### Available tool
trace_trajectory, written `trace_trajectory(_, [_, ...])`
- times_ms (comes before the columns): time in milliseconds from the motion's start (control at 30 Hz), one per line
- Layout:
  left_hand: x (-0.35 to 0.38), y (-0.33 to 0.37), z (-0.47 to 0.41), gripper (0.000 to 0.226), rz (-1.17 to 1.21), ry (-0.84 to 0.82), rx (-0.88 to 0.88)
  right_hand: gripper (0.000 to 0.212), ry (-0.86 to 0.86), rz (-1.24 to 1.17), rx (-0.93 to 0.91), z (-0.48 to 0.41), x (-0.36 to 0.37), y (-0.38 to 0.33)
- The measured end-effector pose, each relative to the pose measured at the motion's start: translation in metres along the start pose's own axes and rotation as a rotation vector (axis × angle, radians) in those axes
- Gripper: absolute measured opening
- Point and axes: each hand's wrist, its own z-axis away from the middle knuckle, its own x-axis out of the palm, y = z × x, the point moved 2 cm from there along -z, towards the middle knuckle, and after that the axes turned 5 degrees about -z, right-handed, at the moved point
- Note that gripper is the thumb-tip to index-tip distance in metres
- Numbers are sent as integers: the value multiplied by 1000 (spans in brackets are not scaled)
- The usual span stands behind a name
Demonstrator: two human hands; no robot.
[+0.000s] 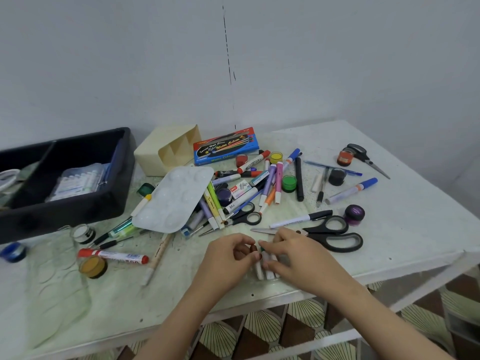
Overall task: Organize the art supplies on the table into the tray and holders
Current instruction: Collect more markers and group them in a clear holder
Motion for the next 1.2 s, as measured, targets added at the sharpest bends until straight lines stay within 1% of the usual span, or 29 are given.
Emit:
trace_trajectory(133, [0,0,2,22,11,15,14,41,5,12,-11,1,3,1])
trace_trajectory(267, [-1,0,4,21,20,9,31,41,13,9,-15,2,4,2])
trace_trajectory(467, [-4,-1,5,35,-100,-67,59,45,-22,-63,15,2,3,6])
trace_trajectory(733, [-5,-1,-1,30,-293,-100,150,49,-94,-9,1,3,-3,3])
trace_trajectory(833, [-7,-3,-3,33,-377,-111,184,49,-99,15,-5,3,-3,2])
trace_trajectory(967, [-9,-4,-4,41,-378,-124,223,49,-99,-32,8,1,-3,6])
trace_trajectory(1067, [-9,-4,0,47,-357,-94,257,51,-79,-88,5,1,-3,8])
trace_trajectory(1100, [-9,-3,1,45,-350,-79,272,52,-68,-100,-1,2,-2,8])
trace_trajectory(1200, [-9,-5,0,29,-330,-6,291,54,-30,-115,-26,4,-1,9])
